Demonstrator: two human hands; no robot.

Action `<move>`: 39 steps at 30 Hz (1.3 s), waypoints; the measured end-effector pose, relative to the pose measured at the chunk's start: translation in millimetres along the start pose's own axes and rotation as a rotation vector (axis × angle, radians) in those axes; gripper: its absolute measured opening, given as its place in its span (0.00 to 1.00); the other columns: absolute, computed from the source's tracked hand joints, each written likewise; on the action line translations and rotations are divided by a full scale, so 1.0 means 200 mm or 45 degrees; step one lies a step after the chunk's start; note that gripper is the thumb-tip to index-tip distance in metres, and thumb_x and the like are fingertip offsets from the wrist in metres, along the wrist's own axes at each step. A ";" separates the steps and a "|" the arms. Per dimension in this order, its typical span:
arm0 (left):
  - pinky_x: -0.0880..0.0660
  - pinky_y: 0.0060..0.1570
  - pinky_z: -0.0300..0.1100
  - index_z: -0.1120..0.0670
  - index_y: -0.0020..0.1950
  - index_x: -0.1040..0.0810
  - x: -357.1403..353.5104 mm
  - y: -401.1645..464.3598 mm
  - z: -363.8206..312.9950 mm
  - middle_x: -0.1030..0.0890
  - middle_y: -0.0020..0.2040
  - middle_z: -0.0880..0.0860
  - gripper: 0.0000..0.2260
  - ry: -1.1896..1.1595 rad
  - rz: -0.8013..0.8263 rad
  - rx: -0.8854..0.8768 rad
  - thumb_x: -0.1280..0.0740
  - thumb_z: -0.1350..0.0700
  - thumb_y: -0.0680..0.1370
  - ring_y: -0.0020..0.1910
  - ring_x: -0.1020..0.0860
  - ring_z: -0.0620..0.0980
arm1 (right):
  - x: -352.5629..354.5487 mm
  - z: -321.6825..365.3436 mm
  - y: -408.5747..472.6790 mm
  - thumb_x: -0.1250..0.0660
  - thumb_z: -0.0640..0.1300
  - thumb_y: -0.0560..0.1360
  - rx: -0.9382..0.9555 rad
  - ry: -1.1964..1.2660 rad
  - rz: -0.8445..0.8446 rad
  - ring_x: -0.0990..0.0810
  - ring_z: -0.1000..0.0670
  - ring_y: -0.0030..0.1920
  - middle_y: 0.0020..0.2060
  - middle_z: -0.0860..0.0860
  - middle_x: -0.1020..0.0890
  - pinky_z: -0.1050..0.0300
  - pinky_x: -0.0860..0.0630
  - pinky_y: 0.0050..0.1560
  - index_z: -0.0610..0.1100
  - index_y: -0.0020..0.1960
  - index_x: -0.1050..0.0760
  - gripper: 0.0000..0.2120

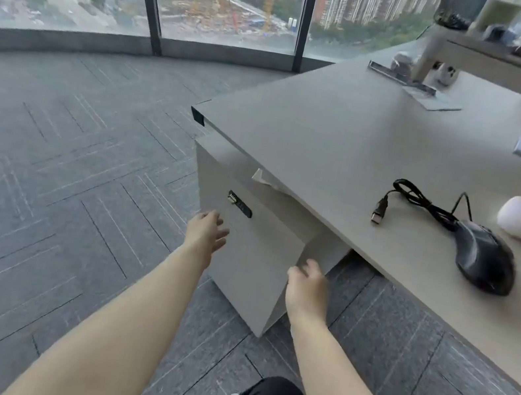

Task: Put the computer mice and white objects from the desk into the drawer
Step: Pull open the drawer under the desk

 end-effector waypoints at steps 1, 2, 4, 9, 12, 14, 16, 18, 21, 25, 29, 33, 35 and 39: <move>0.24 0.58 0.51 0.57 0.68 0.31 -0.04 0.02 -0.01 0.24 0.59 0.54 0.16 0.003 0.006 0.007 0.43 0.55 0.81 0.52 0.21 0.55 | -0.01 0.00 0.02 0.42 0.38 0.77 0.000 0.017 -0.005 0.23 0.45 0.62 0.66 0.46 0.23 0.53 0.27 0.59 0.42 0.72 0.33 0.24; 0.23 0.57 0.52 0.57 0.68 0.30 -0.08 0.05 -0.03 0.23 0.59 0.54 0.16 0.011 0.002 -0.001 0.44 0.54 0.81 0.52 0.20 0.55 | -0.03 0.02 0.04 0.41 0.38 0.76 0.019 0.013 -0.007 0.22 0.46 0.62 0.66 0.46 0.22 0.51 0.26 0.60 0.42 0.72 0.32 0.24; 0.21 0.54 0.53 0.58 0.66 0.29 -0.16 0.11 -0.04 0.22 0.59 0.55 0.16 -0.007 0.010 -0.007 0.43 0.53 0.81 0.49 0.19 0.55 | -0.04 0.02 0.06 0.40 0.39 0.75 0.063 0.003 -0.028 0.22 0.47 0.63 0.65 0.46 0.22 0.47 0.24 0.63 0.43 0.71 0.31 0.23; 0.20 0.42 0.52 0.62 0.63 0.28 -0.18 0.23 -0.04 0.24 0.53 0.59 0.15 -0.012 -0.108 -0.010 0.41 0.55 0.80 0.50 0.21 0.57 | -0.02 0.00 0.08 0.42 0.36 0.74 0.117 -0.107 -0.068 0.20 0.47 0.61 0.62 0.45 0.20 0.48 0.22 0.61 0.41 0.68 0.29 0.22; 0.19 0.39 0.51 0.65 0.60 0.26 -0.16 0.26 -0.06 0.26 0.51 0.60 0.14 0.047 -0.170 -0.056 0.41 0.57 0.80 0.48 0.26 0.57 | -0.02 0.01 0.08 0.42 0.36 0.72 0.136 -0.143 -0.078 0.19 0.48 0.57 0.58 0.46 0.18 0.45 0.21 0.59 0.42 0.64 0.26 0.21; 0.20 0.39 0.52 0.64 0.58 0.25 -0.13 0.25 -0.07 0.27 0.52 0.59 0.12 0.025 -0.184 -0.071 0.41 0.58 0.80 0.48 0.27 0.58 | -0.02 0.01 0.06 0.43 0.35 0.72 0.150 -0.191 -0.061 0.18 0.48 0.57 0.57 0.46 0.17 0.46 0.21 0.58 0.42 0.63 0.25 0.21; 0.20 0.37 0.52 0.61 0.52 0.27 -0.06 0.23 -0.05 0.27 0.53 0.59 0.08 -0.005 -0.193 -0.081 0.42 0.57 0.80 0.50 0.27 0.57 | -0.02 0.03 0.00 0.43 0.34 0.73 0.191 -0.273 -0.015 0.18 0.48 0.55 0.55 0.47 0.16 0.49 0.21 0.57 0.42 0.62 0.24 0.20; 0.19 0.40 0.53 0.59 0.49 0.30 0.06 0.16 -0.02 0.28 0.52 0.59 0.06 -0.016 -0.206 -0.086 0.42 0.57 0.80 0.50 0.27 0.56 | -0.04 0.04 -0.10 0.42 0.34 0.74 0.240 -0.323 0.057 0.19 0.49 0.53 0.51 0.50 0.16 0.52 0.21 0.55 0.43 0.60 0.22 0.18; 0.19 0.46 0.56 0.59 0.51 0.29 0.29 0.05 0.03 0.27 0.52 0.58 0.06 -0.066 -0.226 -0.086 0.41 0.57 0.81 0.50 0.27 0.55 | -0.11 0.02 -0.26 0.41 0.34 0.74 0.291 -0.334 0.151 0.19 0.50 0.51 0.49 0.52 0.15 0.57 0.23 0.53 0.45 0.56 0.19 0.17; 0.20 0.52 0.59 0.60 0.54 0.29 0.61 -0.11 0.08 0.26 0.56 0.58 0.07 -0.111 -0.272 -0.079 0.42 0.57 0.82 0.53 0.26 0.55 | -0.25 -0.04 -0.46 0.41 0.33 0.73 0.334 -0.329 0.302 0.17 0.50 0.48 0.44 0.52 0.14 0.57 0.20 0.47 0.47 0.49 0.17 0.17; 0.18 0.43 0.55 0.60 0.57 0.26 0.94 -0.26 0.14 0.22 0.58 0.58 0.09 -0.163 -0.320 -0.073 0.39 0.57 0.81 0.57 0.22 0.55 | -0.41 -0.08 -0.67 0.40 0.34 0.73 0.367 -0.351 0.493 0.18 0.49 0.36 0.39 0.51 0.13 0.53 0.22 0.38 0.53 0.40 0.18 0.18; 0.20 0.28 0.45 0.59 0.57 0.25 1.21 -0.37 0.17 0.20 0.60 0.57 0.09 -0.195 -0.341 -0.091 0.38 0.57 0.80 0.59 0.21 0.55 | -0.56 -0.13 -0.85 0.41 0.33 0.72 0.382 -0.347 0.660 0.31 0.55 0.24 0.37 0.48 0.13 0.58 0.34 0.30 0.51 0.38 0.17 0.18; 0.20 0.28 0.45 0.59 0.57 0.24 1.31 -0.41 0.19 0.20 0.61 0.58 0.09 -0.200 -0.361 -0.096 0.38 0.57 0.80 0.59 0.20 0.56 | -0.63 -0.14 -0.94 0.42 0.33 0.72 0.378 -0.367 0.755 0.27 0.52 0.29 0.39 0.50 0.13 0.56 0.30 0.32 0.48 0.40 0.15 0.18; 0.18 0.32 0.48 0.57 0.51 0.24 1.43 -0.48 0.22 0.21 0.58 0.56 0.04 -0.123 -0.386 -0.103 0.36 0.57 0.80 0.58 0.22 0.53 | -0.69 -0.17 -1.02 0.44 0.34 0.70 0.409 -0.418 0.811 0.24 0.43 0.31 0.39 0.47 0.13 0.56 0.30 0.33 0.47 0.41 0.15 0.19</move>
Point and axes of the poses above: each hand's wrist, its own y-axis towards the middle knuckle, its own x-axis out of the back of the hand, z = x × y, the point moved 10 cm from there along y, towards the middle knuckle
